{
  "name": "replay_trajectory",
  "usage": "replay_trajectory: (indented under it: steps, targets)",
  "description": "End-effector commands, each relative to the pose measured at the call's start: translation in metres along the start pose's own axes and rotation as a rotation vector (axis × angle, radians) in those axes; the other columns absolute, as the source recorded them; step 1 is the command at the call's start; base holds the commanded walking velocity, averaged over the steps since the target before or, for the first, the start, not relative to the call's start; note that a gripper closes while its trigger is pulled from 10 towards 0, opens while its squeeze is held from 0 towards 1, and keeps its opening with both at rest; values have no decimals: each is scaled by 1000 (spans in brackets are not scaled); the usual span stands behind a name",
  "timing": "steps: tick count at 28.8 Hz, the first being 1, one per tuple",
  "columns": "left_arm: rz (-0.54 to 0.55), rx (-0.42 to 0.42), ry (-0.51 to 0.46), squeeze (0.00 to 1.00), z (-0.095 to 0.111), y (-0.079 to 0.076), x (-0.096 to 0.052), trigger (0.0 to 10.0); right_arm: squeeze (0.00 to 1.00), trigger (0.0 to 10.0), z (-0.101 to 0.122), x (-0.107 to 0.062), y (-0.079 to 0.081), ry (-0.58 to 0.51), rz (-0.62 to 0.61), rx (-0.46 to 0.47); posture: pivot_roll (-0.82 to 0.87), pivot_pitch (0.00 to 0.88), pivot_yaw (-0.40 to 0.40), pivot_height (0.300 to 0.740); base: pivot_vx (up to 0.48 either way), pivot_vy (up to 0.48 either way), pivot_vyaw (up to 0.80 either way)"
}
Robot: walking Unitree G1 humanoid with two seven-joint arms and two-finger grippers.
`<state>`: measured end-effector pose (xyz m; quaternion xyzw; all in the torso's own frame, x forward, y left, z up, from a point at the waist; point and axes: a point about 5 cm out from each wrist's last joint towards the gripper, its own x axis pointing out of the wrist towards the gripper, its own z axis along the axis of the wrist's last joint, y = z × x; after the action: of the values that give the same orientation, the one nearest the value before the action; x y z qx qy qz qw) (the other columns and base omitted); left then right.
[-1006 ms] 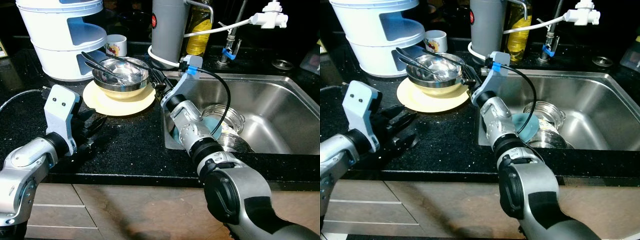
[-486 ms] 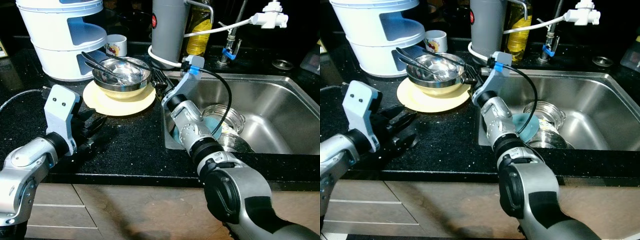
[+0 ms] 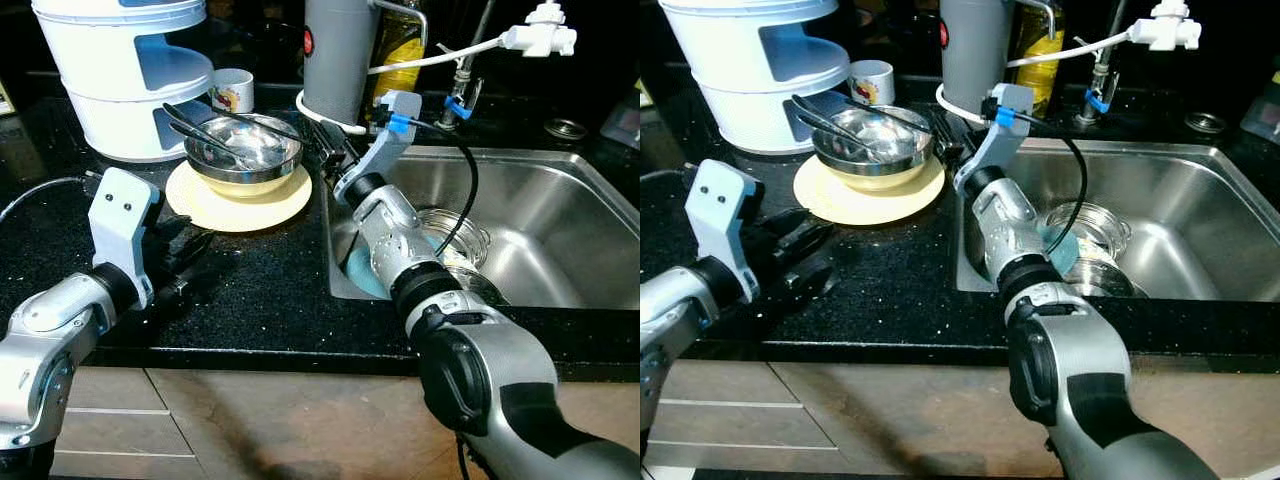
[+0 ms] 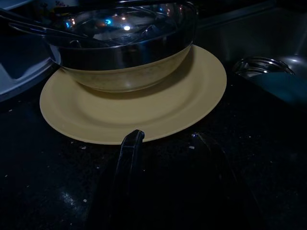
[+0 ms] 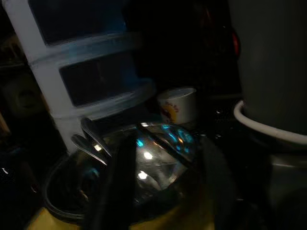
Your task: Kitchen organization
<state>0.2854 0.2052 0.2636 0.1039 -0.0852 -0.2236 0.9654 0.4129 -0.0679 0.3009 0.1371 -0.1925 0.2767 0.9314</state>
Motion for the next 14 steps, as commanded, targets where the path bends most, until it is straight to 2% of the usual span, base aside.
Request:
replay_trajectory:
  steps: [1,8,9,12,14]
  targets:
    - [-14,12,2,0,1,0,0,10000,1000,10000,-4,-3,-5,39,-13,-28,58,185,-59,740,0,0,0]
    - [-14,13,7,0,1,1,-1,10000,1000,10000,3,-2,-14,65,-65,-84,63,189,-56,740,0,0,0]
    - [-14,13,8,0,0,1,-1,10000,0,10000,-1,-3,-15,107,-67,-80,65,189,-57,740,0,0,0]
    - [-15,13,8,0,0,1,-1,10000,0,10000,-4,-3,-14,125,-54,-69,65,189,-56,740,0,0,0]
    - [-15,12,8,0,0,1,-1,10000,0,10000,-8,-3,-10,137,-10,-11,65,191,-57,740,0,0,0]
